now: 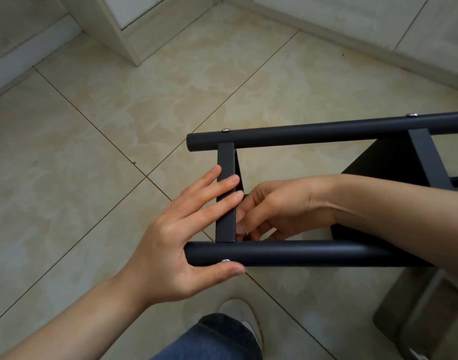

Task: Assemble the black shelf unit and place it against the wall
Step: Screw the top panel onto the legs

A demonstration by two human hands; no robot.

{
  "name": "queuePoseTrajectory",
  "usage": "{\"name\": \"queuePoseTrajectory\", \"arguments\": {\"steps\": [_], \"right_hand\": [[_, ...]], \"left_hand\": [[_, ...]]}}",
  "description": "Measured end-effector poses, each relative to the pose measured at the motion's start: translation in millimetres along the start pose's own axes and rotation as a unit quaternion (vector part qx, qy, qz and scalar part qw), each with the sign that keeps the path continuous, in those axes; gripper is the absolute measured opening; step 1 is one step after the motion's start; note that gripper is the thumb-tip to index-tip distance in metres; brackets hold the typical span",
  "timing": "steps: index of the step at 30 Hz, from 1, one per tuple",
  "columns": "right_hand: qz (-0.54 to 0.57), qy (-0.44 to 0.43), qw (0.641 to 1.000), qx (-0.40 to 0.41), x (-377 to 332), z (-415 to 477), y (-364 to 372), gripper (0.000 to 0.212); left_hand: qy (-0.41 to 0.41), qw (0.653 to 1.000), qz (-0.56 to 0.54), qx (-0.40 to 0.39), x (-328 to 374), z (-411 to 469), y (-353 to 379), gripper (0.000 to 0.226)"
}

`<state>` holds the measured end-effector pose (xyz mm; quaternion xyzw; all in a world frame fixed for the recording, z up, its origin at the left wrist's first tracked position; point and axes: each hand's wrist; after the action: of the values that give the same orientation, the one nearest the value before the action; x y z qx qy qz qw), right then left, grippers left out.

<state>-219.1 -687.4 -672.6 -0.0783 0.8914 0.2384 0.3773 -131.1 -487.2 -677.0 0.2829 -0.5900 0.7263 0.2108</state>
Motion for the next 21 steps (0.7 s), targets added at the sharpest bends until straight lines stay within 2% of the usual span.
{"name": "queuePoseTrajectory", "arguments": {"steps": [7, 12, 21], "right_hand": [[-0.001, 0.011, 1.000, 0.010, -0.5, 0.7, -0.1, 0.010], [-0.009, 0.028, 0.999, 0.017, -1.1, 1.5, 1.7, 0.016], [-0.013, 0.005, 1.000, 0.010, -0.7, 2.2, 1.2, 0.014]], "left_hand": [[0.000, 1.000, 0.001, -0.003, 0.2, 0.3, -0.2, 0.074], [-0.002, 1.000, -0.001, -0.004, 0.4, 0.6, -0.1, 0.074], [0.000, 1.000, 0.000, -0.002, 0.3, 0.7, 0.0, 0.074]]}}
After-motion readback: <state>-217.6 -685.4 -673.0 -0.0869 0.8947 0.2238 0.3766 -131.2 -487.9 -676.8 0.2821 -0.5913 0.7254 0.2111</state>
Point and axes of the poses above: each hand's wrist, its own z-axis towards the middle knuckle, its own y-axis out of the palm, x = y × z, and after that the axes turned 7 degrees about -x, right-handed
